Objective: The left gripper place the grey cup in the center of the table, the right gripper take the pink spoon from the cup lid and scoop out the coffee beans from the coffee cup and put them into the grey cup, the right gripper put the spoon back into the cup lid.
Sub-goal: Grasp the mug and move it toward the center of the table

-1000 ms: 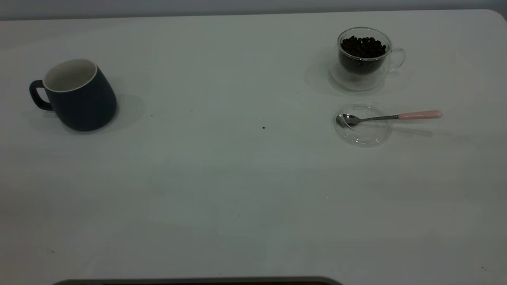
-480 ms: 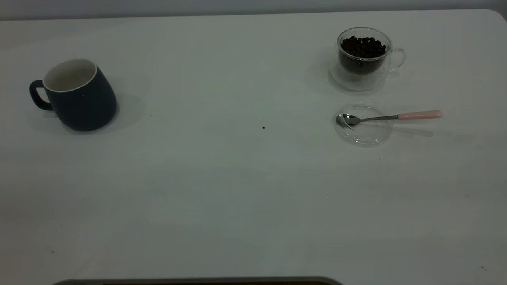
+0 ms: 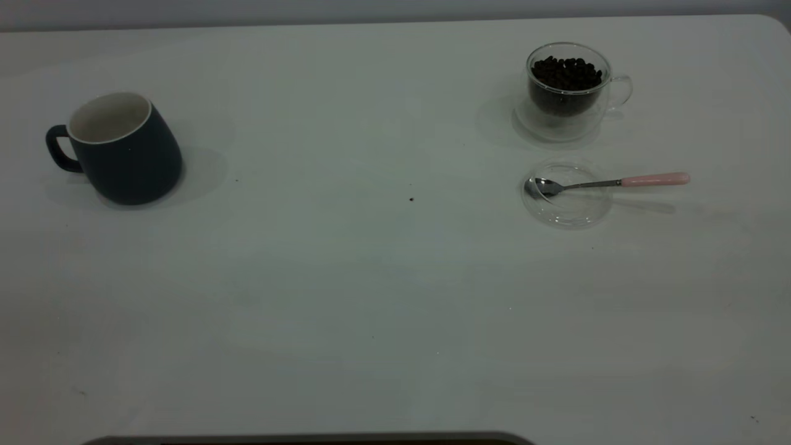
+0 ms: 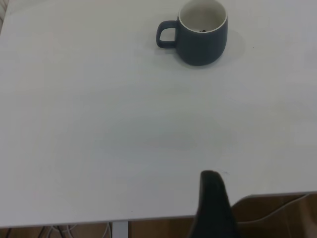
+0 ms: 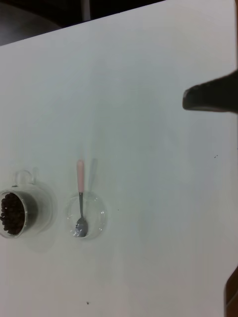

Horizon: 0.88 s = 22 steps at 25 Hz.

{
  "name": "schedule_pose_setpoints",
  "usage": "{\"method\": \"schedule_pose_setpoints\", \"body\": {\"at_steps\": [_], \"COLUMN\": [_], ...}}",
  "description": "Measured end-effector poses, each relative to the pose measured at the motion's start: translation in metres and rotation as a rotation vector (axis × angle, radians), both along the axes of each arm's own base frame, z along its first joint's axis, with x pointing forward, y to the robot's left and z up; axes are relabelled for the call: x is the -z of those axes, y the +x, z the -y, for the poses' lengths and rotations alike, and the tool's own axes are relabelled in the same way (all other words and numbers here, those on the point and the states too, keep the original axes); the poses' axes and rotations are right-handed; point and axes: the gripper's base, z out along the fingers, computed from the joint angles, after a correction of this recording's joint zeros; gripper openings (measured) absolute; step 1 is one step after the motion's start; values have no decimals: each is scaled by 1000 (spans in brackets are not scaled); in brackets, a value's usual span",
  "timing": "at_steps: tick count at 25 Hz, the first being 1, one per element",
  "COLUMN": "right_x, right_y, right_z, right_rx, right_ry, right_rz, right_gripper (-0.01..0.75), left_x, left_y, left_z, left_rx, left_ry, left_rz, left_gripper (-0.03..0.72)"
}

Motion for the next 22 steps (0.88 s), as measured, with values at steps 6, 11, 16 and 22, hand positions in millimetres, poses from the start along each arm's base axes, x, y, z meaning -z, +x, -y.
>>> {"method": "schedule_pose_setpoints", "body": {"at_steps": [6,11,16,22], "right_x": [0,0,0,0], "right_y": [0,0,0,0], "right_z": [0,0,0,0], "right_rx": [0,0,0,0], "right_ry": [0,0,0,0], "right_rz": [0,0,0,0], "right_gripper": [488,488,488,488], "left_x": [-8,-33,-46,-44], "left_y": [-2,17,81,165], "left_z": [0,-1,-2,-10], "left_rx": [-19,-62,-128,-315], "left_ry": [-24,-40,-22,8], "left_rz": [28,-35,-122,-211], "left_gripper": [586,586,586,586]}}
